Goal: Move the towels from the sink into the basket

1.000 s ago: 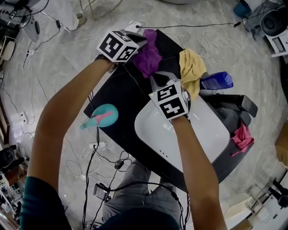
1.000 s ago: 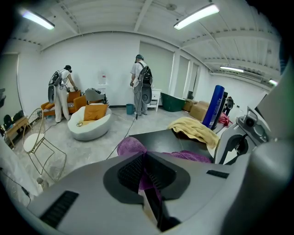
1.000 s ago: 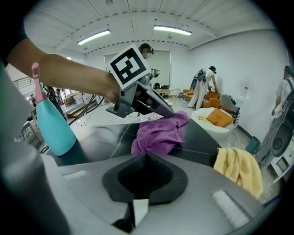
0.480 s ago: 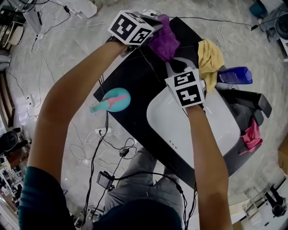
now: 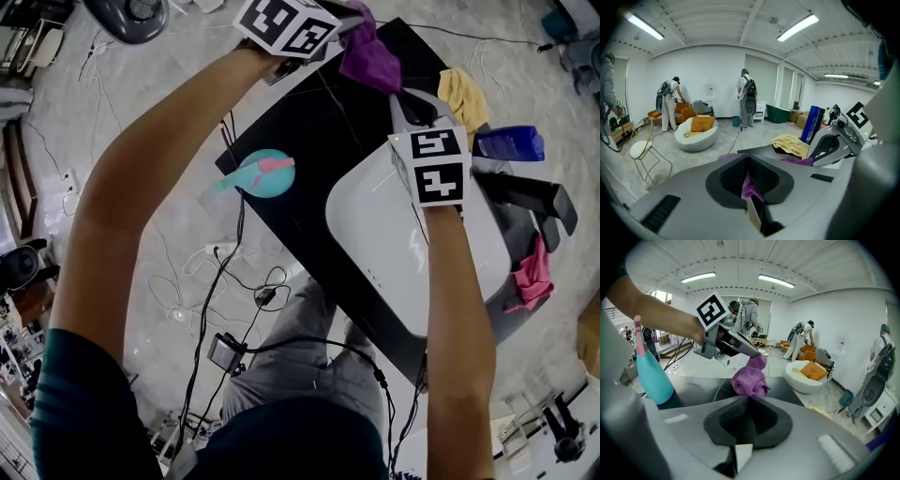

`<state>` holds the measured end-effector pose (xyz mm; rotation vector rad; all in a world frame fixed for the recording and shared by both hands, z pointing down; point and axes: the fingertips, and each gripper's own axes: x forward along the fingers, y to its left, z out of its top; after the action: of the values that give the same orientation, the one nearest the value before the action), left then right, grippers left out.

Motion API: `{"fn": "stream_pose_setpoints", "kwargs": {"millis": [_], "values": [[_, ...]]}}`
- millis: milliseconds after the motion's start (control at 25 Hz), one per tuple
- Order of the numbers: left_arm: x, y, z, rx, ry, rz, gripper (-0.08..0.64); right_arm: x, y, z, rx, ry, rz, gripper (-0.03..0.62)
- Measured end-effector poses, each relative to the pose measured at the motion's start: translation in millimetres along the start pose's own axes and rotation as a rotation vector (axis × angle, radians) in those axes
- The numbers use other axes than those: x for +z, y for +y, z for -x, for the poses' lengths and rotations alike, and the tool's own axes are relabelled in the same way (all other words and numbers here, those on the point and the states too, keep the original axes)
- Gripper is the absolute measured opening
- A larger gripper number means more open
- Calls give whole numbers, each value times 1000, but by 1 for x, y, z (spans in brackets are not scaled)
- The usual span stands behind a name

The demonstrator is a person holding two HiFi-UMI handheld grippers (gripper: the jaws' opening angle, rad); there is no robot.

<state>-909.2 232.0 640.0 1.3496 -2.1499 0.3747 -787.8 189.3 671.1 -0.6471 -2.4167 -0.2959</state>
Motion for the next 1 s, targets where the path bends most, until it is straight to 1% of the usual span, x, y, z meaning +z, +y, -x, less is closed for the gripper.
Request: {"fn": "stream_pose_setpoints", "kwargs": {"millis": [200,440,760,880,1000], "values": [[30,-1,33,24,-59,-23,20,28,-9,24,-48,-41,34,21],[65,-11,83,59,-129,-42,20,60,-8,61,-83,-78,46,21],[115,-25,141,108,-179,-129,18,124,-11,113,-125,-160,98,21],[137,-34,164,114,-216,-134,18,145,-14,134,-140,-188,102,21],[158,-39,189,143,-252,-134,18,166,-15,156,-153,-214,103,21]]}}
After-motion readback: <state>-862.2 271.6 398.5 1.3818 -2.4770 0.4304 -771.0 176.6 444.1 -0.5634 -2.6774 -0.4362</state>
